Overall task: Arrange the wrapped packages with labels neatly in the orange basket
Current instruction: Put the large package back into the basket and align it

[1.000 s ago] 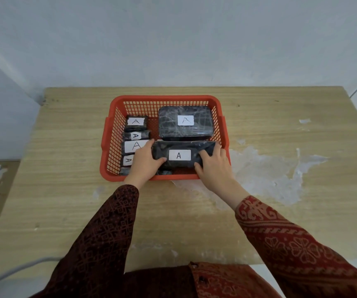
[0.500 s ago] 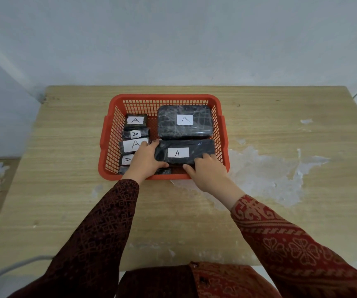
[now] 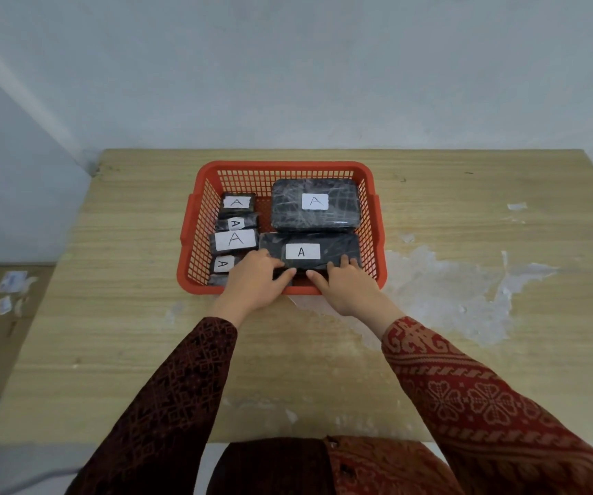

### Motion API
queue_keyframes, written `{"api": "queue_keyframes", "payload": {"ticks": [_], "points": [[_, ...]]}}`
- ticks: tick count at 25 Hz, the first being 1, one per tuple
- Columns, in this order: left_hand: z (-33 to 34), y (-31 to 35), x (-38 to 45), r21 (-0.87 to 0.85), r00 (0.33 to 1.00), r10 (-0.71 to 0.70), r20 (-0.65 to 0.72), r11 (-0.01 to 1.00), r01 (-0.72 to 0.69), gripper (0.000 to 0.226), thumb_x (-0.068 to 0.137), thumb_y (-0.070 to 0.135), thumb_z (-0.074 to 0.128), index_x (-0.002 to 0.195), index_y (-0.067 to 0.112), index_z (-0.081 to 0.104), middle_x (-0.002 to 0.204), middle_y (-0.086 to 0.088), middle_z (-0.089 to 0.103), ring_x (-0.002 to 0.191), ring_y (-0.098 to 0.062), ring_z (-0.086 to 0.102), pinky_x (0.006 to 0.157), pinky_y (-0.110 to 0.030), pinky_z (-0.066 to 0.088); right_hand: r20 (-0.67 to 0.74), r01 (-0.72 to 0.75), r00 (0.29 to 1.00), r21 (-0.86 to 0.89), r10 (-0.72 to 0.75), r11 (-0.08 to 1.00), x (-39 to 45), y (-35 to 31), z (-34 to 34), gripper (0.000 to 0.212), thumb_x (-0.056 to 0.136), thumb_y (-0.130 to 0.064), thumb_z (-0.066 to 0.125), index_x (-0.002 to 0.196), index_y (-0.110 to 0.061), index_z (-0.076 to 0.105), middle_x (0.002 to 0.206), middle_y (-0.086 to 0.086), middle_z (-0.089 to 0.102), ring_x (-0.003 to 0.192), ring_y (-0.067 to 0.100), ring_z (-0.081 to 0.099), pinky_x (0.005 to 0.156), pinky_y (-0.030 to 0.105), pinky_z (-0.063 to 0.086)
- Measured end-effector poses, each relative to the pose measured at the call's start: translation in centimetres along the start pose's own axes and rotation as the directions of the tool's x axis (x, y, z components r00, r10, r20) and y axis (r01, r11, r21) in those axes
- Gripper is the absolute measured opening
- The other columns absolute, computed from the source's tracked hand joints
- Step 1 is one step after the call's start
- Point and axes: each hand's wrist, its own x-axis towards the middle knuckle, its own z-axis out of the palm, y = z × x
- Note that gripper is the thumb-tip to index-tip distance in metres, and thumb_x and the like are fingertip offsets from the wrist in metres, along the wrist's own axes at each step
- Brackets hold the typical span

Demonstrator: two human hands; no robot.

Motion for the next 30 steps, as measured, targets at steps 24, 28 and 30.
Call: {"api": "queue_keyframes", "payload": {"ticks": [24, 28, 30], "points": [[-3.5, -5.4, 1.6, 0.206, 0.992, -0.120, -0.027, 0.971, 0.123, 0.028, 0.090, 0.007, 0.051, 0.117, 0.000, 0.058, 0.119, -0.021, 0.052, 0.104, -0.038, 0.056, 0.085, -0.043, 0.047, -0.045, 0.204, 0.977, -0.061, -0.206, 0.977, -1.0, 2.4, 0.1, 0.064, 0.095, -0.060, 0.017, 0.142, -0.025, 0.042, 0.157, 0.014, 0.024, 0.144, 0.034, 0.024, 0.117, 0.045, 0.024], [-4.3, -5.0, 3.6, 0.477, 1.000, -0.012, 0.019, 0.879, 0.002, 0.033, 0.088, 0.013, 0.061, 0.119, 0.005, 0.051, 0.115, -0.016, 0.057, 0.100, -0.033, 0.062, 0.074, -0.039, 0.049, -0.081, 0.192, 0.977, -0.047, -0.195, 0.980, -1.0, 2.3, 0.3, 0.061, 0.095, -0.059, 0.020, 0.141, -0.026, 0.042, 0.157, 0.011, 0.025, 0.144, 0.031, 0.024, 0.117, 0.044, 0.023], [-4.4, -5.1, 4.5, 0.577, 0.997, 0.034, 0.063, 0.814, -0.064, 0.027, 0.086, 0.002, 0.060, 0.113, 0.004, 0.056, 0.111, -0.016, 0.060, 0.097, -0.033, 0.064, 0.072, -0.038, 0.049, -0.089, 0.183, 0.978, -0.048, -0.187, 0.982, -1.1, 2.3, 0.5, 0.060, 0.095, -0.059, 0.020, 0.141, -0.027, 0.042, 0.158, 0.010, 0.025, 0.145, 0.030, 0.023, 0.117, 0.043, 0.023]]}}
